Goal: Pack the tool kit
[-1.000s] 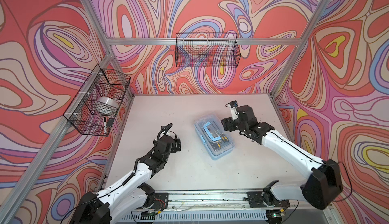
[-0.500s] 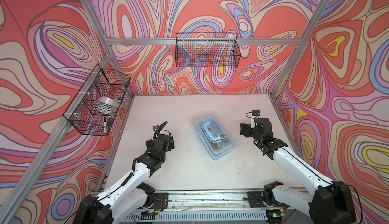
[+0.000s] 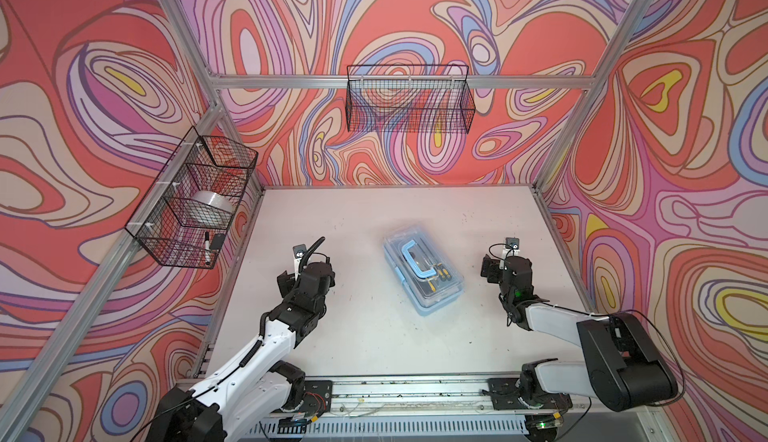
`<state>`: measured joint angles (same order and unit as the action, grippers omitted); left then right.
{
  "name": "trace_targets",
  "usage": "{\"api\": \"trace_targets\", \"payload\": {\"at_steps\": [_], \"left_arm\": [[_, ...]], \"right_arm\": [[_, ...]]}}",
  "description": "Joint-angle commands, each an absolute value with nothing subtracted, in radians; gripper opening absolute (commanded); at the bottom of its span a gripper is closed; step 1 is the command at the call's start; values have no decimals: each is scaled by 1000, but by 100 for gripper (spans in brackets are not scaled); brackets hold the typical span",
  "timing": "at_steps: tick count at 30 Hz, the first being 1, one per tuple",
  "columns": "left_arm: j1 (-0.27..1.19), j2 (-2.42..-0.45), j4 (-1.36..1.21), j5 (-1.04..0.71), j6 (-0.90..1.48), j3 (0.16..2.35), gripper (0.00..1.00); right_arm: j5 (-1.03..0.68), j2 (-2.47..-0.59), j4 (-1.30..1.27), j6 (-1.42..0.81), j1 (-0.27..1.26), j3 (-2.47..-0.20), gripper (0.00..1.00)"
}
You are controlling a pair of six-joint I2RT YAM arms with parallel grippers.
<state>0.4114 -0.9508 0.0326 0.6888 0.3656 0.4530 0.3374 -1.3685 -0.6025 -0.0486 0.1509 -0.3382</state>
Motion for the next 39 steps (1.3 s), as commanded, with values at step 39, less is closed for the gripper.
{"api": "trace_targets", "payload": {"at_steps": [39], "left_arm": [[21,-1533,-886,158,47,369,100]], "right_arm": [[160,-1715,-1005,-5,48,-448,98]]}}
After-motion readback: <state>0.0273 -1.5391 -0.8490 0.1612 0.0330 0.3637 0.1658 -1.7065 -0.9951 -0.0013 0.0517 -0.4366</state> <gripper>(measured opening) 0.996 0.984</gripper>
